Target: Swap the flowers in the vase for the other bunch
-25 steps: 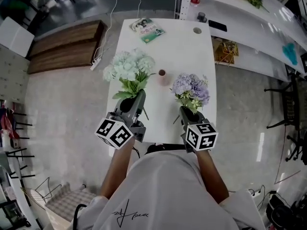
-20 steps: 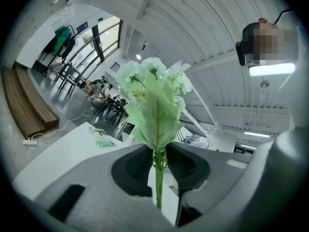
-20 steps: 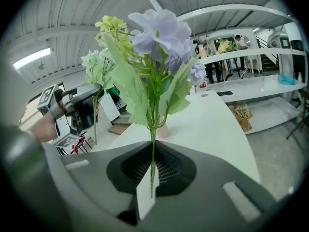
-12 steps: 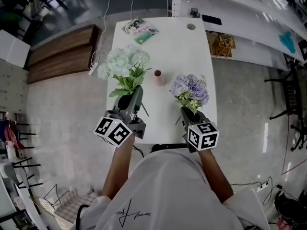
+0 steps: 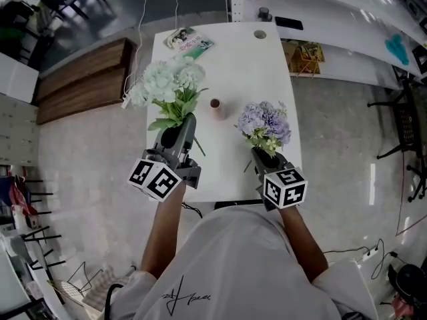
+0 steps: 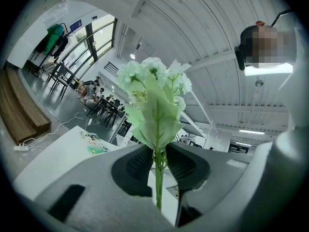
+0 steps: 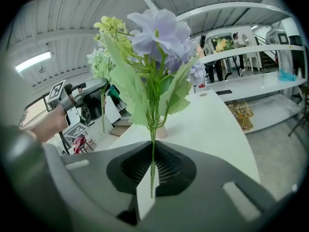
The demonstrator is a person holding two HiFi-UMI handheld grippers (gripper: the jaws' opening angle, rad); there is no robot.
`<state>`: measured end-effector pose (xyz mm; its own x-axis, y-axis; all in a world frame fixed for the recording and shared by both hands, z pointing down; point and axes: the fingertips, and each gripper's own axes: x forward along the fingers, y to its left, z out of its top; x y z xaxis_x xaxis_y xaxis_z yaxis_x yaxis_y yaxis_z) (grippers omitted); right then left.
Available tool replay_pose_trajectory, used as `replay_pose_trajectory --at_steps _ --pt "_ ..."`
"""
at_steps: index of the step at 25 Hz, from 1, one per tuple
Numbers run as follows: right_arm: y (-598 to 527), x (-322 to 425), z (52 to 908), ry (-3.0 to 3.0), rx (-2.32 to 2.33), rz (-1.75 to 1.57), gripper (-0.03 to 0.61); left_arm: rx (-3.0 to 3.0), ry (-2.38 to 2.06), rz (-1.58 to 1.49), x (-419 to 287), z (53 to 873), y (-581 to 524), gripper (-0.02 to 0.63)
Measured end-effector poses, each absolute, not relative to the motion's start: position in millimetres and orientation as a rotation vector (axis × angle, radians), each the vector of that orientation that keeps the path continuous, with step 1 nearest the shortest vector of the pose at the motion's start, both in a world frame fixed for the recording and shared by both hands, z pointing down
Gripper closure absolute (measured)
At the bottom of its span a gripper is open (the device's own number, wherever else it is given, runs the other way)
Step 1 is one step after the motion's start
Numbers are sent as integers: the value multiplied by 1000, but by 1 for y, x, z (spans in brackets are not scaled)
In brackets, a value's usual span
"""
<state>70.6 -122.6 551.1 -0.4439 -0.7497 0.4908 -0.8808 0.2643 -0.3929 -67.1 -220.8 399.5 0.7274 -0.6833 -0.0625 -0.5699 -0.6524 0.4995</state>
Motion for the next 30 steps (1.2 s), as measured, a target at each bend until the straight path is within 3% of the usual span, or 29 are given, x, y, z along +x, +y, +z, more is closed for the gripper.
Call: replay_pose_trajectory --at_steps 30 --pt "-129 80 535 -2474 1409 854 560 2530 -960 -481 -34 387 -294 537"
